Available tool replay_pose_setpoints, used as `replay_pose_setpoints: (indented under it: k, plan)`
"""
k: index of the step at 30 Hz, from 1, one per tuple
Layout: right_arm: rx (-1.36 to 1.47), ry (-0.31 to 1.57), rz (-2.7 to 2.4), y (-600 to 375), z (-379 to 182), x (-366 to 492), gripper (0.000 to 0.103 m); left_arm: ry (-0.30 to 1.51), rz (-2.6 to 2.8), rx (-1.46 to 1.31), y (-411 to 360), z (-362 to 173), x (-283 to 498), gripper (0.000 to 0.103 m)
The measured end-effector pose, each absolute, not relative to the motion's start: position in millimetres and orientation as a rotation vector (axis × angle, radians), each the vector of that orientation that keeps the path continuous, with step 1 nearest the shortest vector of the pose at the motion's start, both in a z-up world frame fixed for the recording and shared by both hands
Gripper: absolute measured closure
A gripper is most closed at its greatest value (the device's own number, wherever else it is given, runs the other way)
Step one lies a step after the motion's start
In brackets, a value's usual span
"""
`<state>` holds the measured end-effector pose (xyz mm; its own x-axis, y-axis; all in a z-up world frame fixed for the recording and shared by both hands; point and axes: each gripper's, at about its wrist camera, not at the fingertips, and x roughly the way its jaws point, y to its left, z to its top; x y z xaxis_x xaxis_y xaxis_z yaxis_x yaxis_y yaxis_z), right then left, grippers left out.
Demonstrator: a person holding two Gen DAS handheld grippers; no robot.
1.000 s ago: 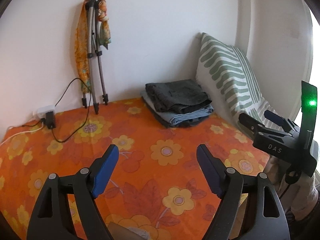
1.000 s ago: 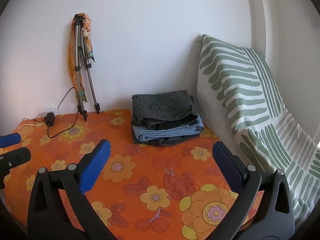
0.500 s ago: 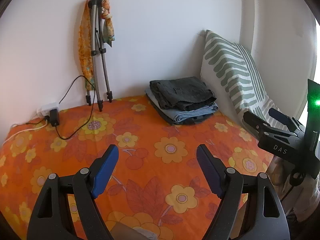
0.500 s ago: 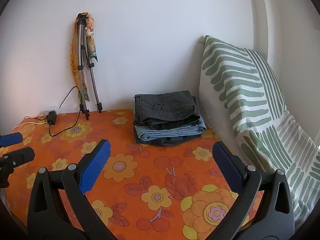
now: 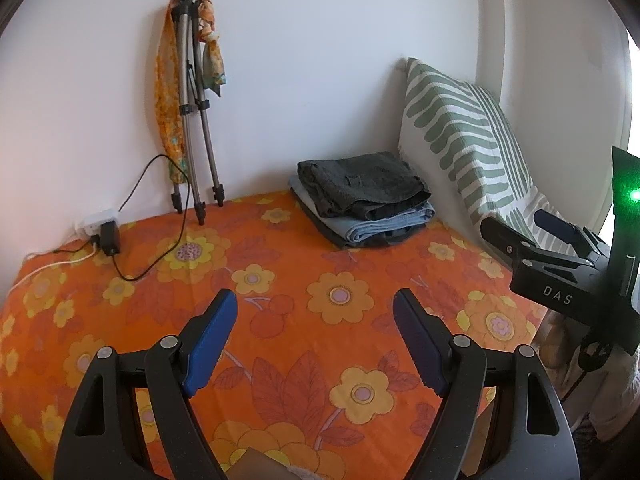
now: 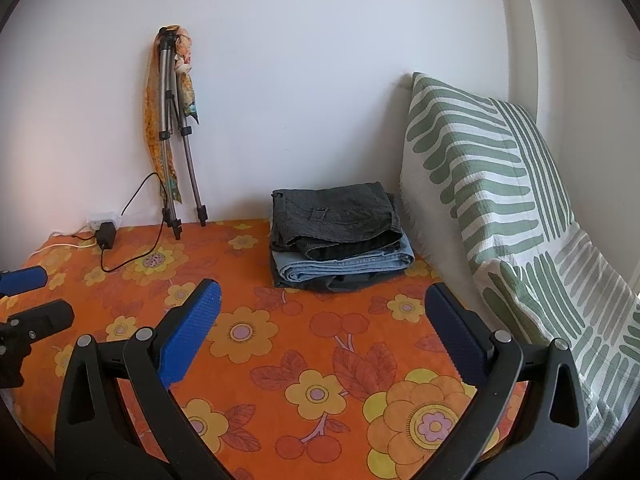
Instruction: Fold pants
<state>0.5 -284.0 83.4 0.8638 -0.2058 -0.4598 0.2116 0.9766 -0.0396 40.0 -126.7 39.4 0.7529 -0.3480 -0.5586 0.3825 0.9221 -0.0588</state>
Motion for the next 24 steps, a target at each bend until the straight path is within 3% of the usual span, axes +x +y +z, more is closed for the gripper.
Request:
replay_pose_setpoints:
  k: [24]
  plan:
    - [0.000, 0.480, -0.207, -281.1, 84.6, 3.9, 0.000, 0.591, -0.399, 0.065, -127.0, 39.3, 36.3, 0.023]
